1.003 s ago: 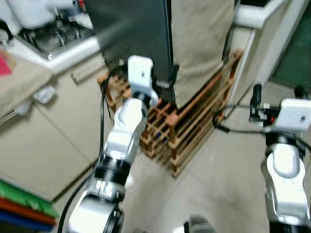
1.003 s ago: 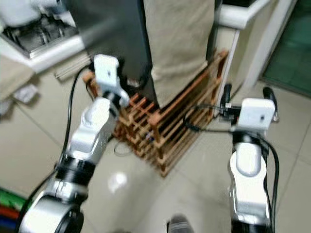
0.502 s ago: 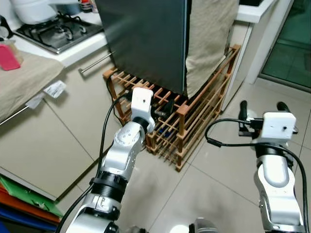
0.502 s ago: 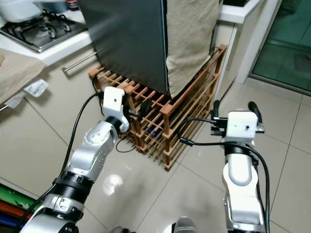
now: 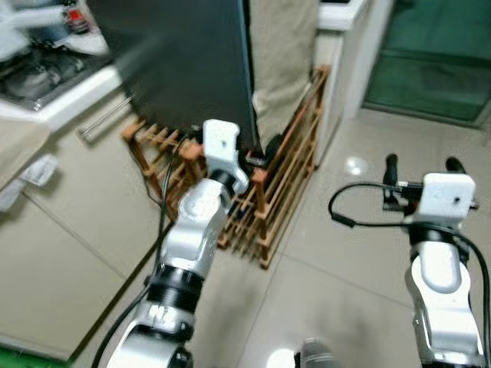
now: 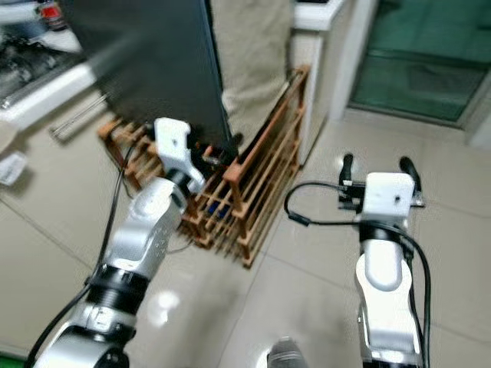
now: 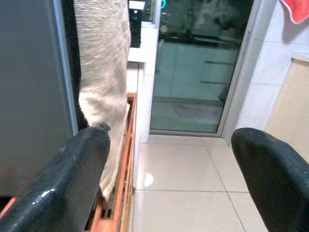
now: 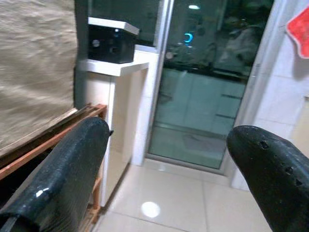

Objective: Restocking fridge

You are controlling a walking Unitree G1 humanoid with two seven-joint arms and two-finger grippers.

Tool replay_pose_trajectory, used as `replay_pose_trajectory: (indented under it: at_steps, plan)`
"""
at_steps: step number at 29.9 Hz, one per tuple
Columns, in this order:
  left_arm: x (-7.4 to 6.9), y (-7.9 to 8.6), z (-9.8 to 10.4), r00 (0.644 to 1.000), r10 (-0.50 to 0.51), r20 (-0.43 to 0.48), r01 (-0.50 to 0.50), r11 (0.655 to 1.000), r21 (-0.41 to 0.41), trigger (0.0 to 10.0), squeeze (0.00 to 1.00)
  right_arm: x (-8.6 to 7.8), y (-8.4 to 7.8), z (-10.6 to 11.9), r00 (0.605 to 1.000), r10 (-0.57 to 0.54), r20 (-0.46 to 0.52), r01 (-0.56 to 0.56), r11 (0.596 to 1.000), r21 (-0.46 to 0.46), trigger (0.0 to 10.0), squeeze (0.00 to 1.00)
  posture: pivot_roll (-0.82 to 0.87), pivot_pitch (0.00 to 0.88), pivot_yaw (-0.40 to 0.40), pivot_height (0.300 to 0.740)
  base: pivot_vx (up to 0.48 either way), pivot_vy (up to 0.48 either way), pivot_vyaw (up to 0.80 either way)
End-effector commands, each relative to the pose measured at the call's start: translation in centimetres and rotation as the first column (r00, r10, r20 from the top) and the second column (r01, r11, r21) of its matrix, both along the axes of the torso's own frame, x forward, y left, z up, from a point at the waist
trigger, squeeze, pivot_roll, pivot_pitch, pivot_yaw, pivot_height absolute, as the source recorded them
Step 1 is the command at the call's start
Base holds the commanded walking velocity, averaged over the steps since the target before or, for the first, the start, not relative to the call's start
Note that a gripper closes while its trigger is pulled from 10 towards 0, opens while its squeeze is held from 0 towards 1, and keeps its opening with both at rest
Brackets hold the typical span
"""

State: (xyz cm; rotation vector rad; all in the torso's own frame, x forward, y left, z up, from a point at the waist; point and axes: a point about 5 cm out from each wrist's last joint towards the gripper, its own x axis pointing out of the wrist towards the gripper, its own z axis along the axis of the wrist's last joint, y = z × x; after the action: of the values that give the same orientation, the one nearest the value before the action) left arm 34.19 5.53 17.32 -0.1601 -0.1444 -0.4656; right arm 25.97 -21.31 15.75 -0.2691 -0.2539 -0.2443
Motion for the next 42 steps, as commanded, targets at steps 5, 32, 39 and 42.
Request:
replay_pose_trajectory:
  at_steps: [5, 32, 39, 42]
  plan:
    - [0.6, 1.3, 0.1, 0.992, 0.117, -0.038, -0.119, 0.991, -0.054, 10.0, 0.00, -0.2, 0.2, 0.6, 1.000, 0.013, 0.026, -0.013, 1.000, -0.005, 10.0, 0.00, -0.30, 0.092, 0.132, 0.723, 0.000, 0.000, -0.65]
    - [-3.5, 6.6, 2.3, 0.979, 0.148, 0.141, -0.148, 0.989, -0.008, 10.0, 0.00, -4.8, 0.3, 3.2, 0.989, -0.051, 0.140, 0.054, 0.998, -0.022, 10.0, 0.00, -0.26, 0.055, 0.100, 0.723, 0.000, 0.000, 0.00]
    - [-6.1, 7.2, 0.2, 0.980, 0.175, 0.090, -0.178, 0.984, 0.028, 10.0, 0.00, -6.6, -0.1, 0.8, 0.999, -0.032, 0.029, 0.032, 0.999, -0.019, 10.0, 0.00, -0.25, 0.033, 0.061, 0.723, 0.000, 0.000, 0.00]
    - [-6.1, 6.4, 1.3, 0.980, 0.154, 0.125, -0.153, 0.988, -0.016, 10.0, 0.00, -6.5, 0.2, 1.6, 0.998, -0.017, 0.054, 0.019, 0.999, -0.034, 10.0, 0.00, -0.24, 0.026, 0.054, 0.723, 0.160, 0.000, 0.00]
